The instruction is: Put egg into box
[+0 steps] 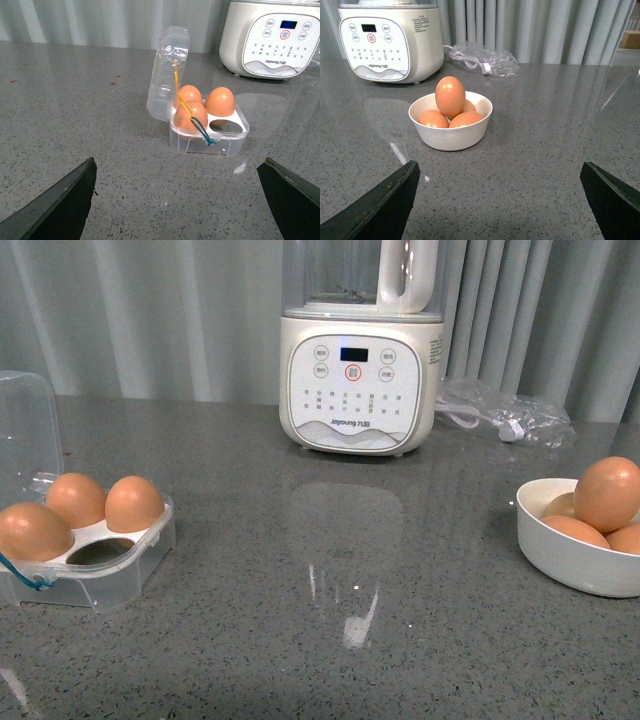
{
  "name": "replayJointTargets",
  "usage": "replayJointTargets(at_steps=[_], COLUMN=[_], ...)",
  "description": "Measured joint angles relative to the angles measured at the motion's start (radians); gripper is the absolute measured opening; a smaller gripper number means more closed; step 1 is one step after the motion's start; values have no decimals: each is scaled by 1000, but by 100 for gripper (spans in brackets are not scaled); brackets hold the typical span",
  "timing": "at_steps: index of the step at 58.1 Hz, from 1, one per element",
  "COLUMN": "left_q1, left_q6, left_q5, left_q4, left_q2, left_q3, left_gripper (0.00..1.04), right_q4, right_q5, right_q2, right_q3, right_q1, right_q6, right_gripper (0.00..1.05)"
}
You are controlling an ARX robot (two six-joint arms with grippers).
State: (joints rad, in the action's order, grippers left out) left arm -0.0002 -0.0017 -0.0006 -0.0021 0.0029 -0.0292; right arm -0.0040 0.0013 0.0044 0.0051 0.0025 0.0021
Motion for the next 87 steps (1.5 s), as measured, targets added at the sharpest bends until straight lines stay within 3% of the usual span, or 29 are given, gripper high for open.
replayJointTargets(at_steps=[64,71,81,87], left_q1=[0,0,0,0], left_q6=[0,0,0,0], left_q5=[0,0,0,0], left_q4=[0,0,0,0], left_q2=[0,0,0,0], left_q3=[0,0,0,0], left_gripper=[98,98,98,98], right_q4=[0,-31,127,333], right_q5=[0,-90,-196,-241], right_q2=[0,36,173,379], right_q3=[0,18,77,137], right_q1=[0,7,-47,-120], right_q6=[0,-38,-43,-34], right_gripper=[98,98,98,98])
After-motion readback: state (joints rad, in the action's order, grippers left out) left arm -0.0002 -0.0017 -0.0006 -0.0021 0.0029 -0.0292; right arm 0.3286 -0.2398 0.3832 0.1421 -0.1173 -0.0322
